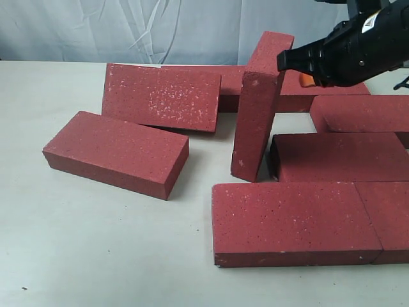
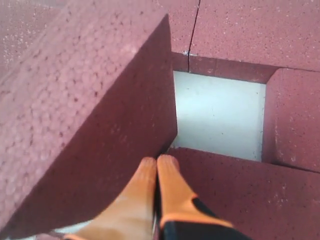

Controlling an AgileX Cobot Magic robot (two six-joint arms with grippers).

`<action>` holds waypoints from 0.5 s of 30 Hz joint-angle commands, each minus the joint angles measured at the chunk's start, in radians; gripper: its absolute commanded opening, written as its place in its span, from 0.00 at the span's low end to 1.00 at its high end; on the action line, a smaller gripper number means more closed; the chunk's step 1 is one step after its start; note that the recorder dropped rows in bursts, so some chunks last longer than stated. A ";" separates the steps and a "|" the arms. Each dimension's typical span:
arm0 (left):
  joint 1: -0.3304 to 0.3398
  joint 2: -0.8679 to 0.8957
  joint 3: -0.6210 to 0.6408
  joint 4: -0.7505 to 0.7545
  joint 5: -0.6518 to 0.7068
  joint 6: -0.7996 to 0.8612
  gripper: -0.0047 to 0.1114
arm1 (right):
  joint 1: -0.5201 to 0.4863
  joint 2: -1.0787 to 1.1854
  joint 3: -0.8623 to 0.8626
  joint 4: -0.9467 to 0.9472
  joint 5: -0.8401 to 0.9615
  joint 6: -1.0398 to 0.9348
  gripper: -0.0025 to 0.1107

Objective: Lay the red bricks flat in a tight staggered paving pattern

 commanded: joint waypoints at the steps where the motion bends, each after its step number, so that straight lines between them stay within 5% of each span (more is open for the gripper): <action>1: 0.000 0.006 0.010 0.003 -0.040 -0.004 0.04 | -0.004 0.060 -0.056 0.021 -0.069 0.002 0.02; 15: 0.000 0.006 0.010 0.003 -0.044 -0.004 0.04 | 0.158 0.205 -0.077 0.196 -0.228 -0.091 0.02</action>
